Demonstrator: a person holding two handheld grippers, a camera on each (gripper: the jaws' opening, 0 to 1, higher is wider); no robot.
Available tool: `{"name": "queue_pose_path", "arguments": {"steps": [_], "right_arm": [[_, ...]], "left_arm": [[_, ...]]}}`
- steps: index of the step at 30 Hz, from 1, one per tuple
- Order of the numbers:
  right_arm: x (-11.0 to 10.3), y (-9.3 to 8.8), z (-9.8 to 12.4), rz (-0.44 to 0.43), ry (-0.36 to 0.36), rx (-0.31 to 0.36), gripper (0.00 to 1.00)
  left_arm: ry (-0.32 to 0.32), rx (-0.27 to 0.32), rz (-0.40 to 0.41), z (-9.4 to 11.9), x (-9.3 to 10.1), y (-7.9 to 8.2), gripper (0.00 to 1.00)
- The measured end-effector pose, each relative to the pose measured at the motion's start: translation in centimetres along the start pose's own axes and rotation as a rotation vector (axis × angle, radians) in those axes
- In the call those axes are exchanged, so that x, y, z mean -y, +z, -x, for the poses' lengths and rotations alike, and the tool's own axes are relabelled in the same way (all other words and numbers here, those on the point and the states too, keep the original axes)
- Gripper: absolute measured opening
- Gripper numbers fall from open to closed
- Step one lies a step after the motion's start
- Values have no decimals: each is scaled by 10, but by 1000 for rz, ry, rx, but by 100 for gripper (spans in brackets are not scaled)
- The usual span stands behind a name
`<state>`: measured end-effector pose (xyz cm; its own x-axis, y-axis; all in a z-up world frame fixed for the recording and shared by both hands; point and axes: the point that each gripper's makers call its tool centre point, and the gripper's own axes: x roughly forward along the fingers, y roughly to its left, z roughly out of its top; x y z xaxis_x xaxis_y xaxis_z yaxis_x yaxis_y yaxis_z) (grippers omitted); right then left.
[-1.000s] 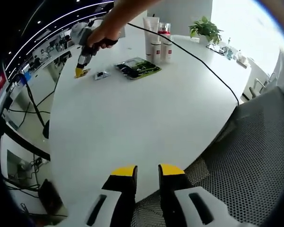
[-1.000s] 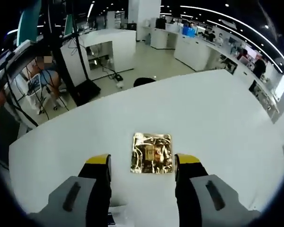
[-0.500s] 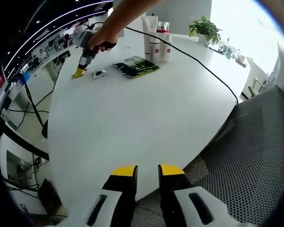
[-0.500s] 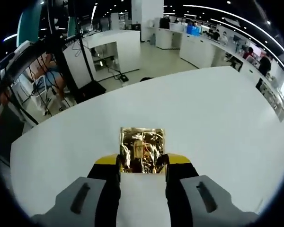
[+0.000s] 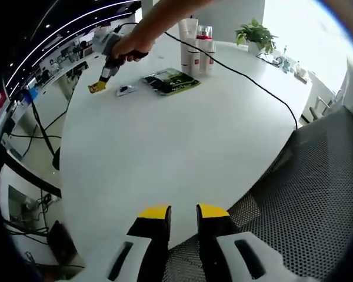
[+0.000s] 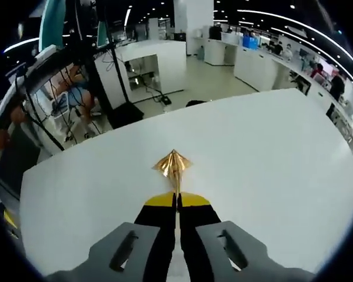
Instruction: Arrange the skincare products in the storage area until every visible bottle or jar stands upright without overlapping.
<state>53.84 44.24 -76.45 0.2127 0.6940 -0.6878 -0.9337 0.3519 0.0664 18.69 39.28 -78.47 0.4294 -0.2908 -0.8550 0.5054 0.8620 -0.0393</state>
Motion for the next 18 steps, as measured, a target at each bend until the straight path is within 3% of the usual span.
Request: {"name": "queue_pose_path", "arguments": {"steps": [1, 2, 3, 5, 9, 14, 16, 18], "right_arm": [[-19, 1, 9, 28, 12, 13, 0], [-2, 3, 1, 37, 31, 33, 0], [-3, 5, 3, 57, 44, 51, 0], [-28, 6, 20, 78, 91, 90, 0], [-98, -1, 82, 61, 122, 187, 0], [-143, -23, 138, 39, 132, 239, 0], [-159, -31, 162, 32, 116, 256, 0], [-173, -37, 182, 36, 117, 266, 0]], "left_arm": [[0, 4, 3, 0, 0, 1, 18], [-1, 4, 4, 0, 0, 1, 18], [0, 3, 3, -1, 0, 1, 18], [0, 3, 1, -1, 1, 1, 18], [0, 6, -3, 0, 2, 3, 18], [1, 18, -3, 1, 5, 9, 19], [-1, 66, -27, 4, 8, 19, 19], [2, 70, -10, 6, 9, 21, 19]]}}
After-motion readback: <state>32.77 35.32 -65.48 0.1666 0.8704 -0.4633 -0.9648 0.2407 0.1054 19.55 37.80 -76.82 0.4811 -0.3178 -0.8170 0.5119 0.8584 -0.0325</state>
